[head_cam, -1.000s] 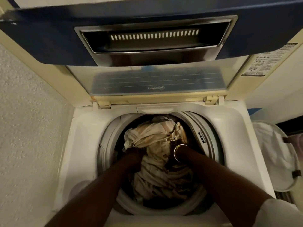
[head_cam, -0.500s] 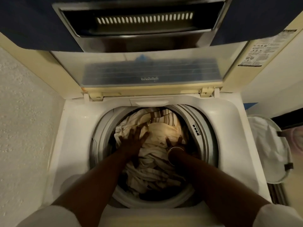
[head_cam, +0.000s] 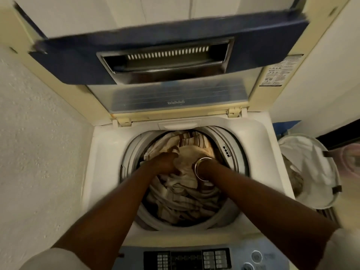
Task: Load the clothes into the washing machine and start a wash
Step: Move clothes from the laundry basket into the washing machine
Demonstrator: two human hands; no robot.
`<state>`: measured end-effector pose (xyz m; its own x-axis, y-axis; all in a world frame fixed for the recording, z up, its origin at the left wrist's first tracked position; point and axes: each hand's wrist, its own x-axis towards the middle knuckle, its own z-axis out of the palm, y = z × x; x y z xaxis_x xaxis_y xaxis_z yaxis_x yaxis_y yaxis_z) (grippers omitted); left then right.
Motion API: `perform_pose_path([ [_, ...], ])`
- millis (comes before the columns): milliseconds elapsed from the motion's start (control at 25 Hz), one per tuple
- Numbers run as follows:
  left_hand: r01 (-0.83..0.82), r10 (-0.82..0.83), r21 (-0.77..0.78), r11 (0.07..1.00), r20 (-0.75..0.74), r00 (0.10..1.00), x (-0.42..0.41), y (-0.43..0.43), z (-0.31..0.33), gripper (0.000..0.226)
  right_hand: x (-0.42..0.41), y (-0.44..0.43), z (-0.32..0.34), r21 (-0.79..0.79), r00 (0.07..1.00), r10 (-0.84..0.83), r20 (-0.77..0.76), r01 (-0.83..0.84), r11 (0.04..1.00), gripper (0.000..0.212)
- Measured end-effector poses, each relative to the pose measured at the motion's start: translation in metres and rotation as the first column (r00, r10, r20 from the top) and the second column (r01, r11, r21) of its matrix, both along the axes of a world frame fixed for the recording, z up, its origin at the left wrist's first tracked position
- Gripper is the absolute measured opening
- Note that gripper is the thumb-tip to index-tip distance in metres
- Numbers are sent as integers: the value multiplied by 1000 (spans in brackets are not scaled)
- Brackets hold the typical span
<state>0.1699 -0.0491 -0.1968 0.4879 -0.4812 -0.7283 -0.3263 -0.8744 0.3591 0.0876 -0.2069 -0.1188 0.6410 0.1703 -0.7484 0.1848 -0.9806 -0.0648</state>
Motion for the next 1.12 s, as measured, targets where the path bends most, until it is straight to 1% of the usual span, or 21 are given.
perform_pose_path([
  [40,-76,86,-121,990,82,993,-3,-3,10,65,4,4,12,18,998,-56,-11,56,998,50],
  [80,-139,182,-224,965,186,966,-10,-8,20,47,5,6,19,71,995,-85,45,82,994,59],
  [120,-160,253,-312,936,286,924,-19,-11,33,33,4,6,28,74,987,-139,82,133,988,64],
  [160,-189,331,-397,898,328,885,-28,-14,43,25,1,4,31,105,973,-150,173,133,985,64],
  [240,-162,425,-557,815,385,819,-50,-27,68,20,-12,-12,40,138,935,-203,290,169,976,55],
  [320,-112,487,-681,723,389,782,-69,-48,93,21,-28,-33,51,197,870,-274,409,209,958,47],
  [400,-69,541,-781,620,363,759,-87,-75,115,21,-45,-59,72,293,765,-362,533,234,927,40],
  [480,-16,580,-843,537,356,733,-102,-112,136,18,-64,-89,86,413,656,-494,570,291,863,35],
  [520,15,586,-858,514,364,724,-109,-134,144,17,-74,-108,92,455,602,-534,594,296,840,33],
  [600,62,555,-866,496,371,745,-121,-183,155,17,-91,-154,92,508,493,-591,639,306,805,29],
  [680,91,512,-867,490,371,774,-133,-234,156,18,-107,-203,85,569,402,-664,630,343,747,28],
  [800,89,460,-838,538,381,802,-151,-312,145,19,-133,-273,69,650,297,-762,575,400,646,28],
  [880,72,420,-809,584,377,825,-161,-364,131,19,-150,-320,58,706,236,-808,540,396,587,26],
  [960,32,389,-792,609,334,859,-170,-411,112,19,-165,-363,44,722,223,-832,508,416,553,32],
  [1040,4,373,-779,627,304,876,-176,-453,83,19,-174,-406,17,705,247,-850,465,478,524,35],
  [1120,-3,359,-769,639,295,886,-181,-486,48,20,-181,-445,-15,664,278,-852,443,536,521,38],
])
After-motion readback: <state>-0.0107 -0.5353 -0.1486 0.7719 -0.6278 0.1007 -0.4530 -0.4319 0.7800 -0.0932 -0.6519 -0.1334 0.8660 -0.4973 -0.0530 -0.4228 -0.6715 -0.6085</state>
